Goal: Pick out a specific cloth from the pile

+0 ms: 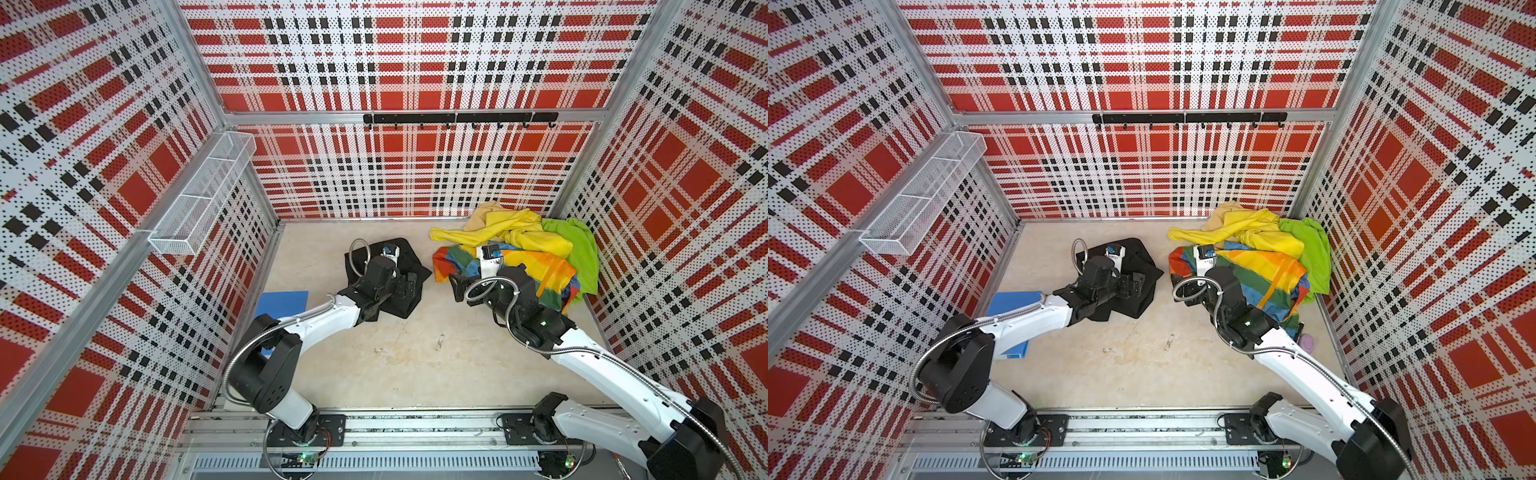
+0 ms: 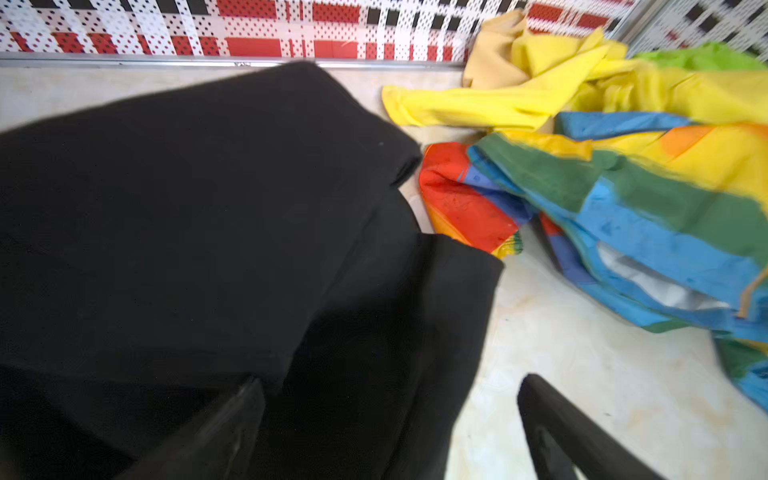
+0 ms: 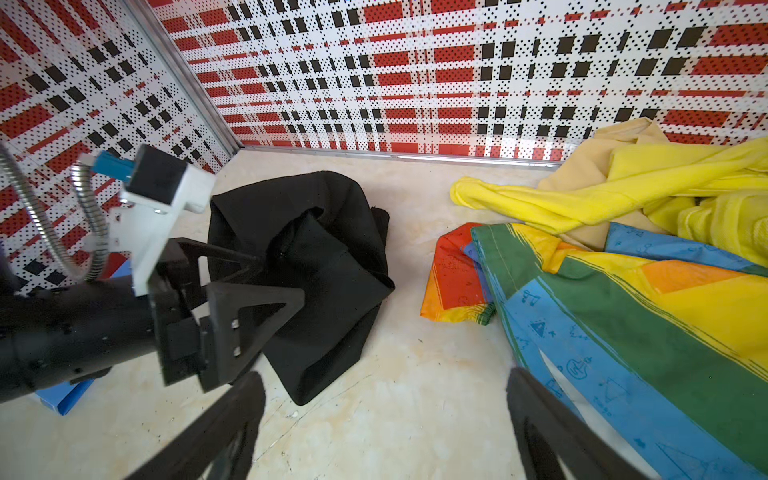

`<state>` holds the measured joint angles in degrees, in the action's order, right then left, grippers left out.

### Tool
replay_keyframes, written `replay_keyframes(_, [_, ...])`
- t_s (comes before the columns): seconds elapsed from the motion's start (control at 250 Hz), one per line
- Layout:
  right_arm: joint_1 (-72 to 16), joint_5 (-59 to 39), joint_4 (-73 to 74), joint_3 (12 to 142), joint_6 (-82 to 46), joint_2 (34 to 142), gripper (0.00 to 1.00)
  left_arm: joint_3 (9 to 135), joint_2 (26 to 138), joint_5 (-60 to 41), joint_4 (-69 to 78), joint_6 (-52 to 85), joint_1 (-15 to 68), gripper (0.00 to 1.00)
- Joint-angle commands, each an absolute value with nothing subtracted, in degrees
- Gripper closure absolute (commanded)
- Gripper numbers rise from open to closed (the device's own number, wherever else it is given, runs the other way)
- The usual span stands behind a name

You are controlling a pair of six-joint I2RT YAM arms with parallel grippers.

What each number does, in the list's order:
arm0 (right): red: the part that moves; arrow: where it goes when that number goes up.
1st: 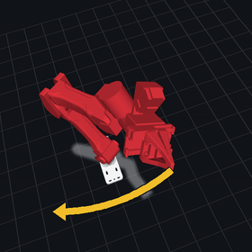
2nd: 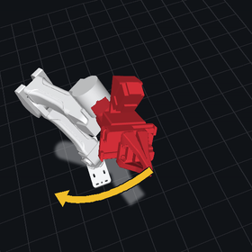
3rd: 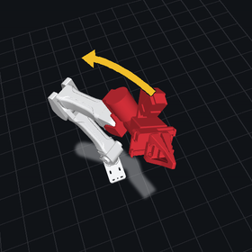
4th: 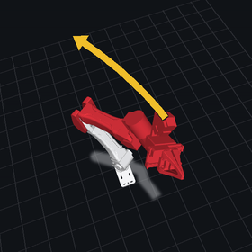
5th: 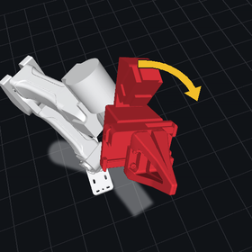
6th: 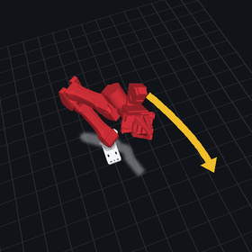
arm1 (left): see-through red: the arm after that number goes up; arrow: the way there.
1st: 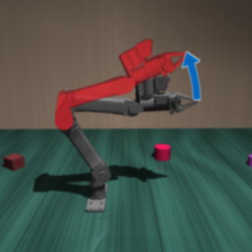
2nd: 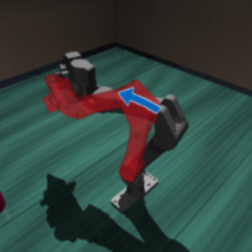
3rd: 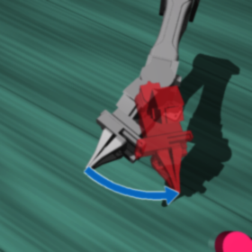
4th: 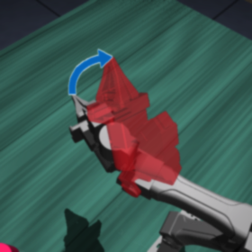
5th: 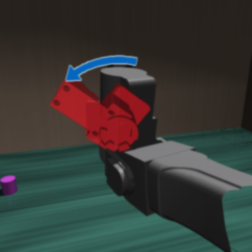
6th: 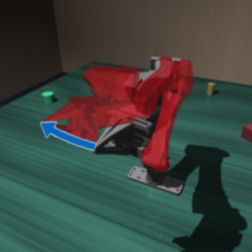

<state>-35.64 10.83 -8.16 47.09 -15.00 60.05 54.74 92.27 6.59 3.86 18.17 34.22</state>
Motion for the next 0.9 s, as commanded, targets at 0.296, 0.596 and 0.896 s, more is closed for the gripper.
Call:
replay_keyframes(0.296, [-35.54, 13.53, -10.02, 45.62, -17.04, 56.78, 0.04, 57.35, 101.96, 9.66, 1.76, 19.4, 34.43, 0.54])
replay_keyframes(0.596, [-35.59, 13.49, -10.44, 45.01, -17.2, 56.18, 0.04, 52.02, 98.91, 10.44, 4.78, 22.48, 28.9, 0.77])
replay_keyframes(0.896, [-35.55, 14.14, -11.24, 45.28, -16.56, 55.15, 0.04, 47.32, 96.04, 10.5, 6.28, 23.6, 21.23, 0.77])
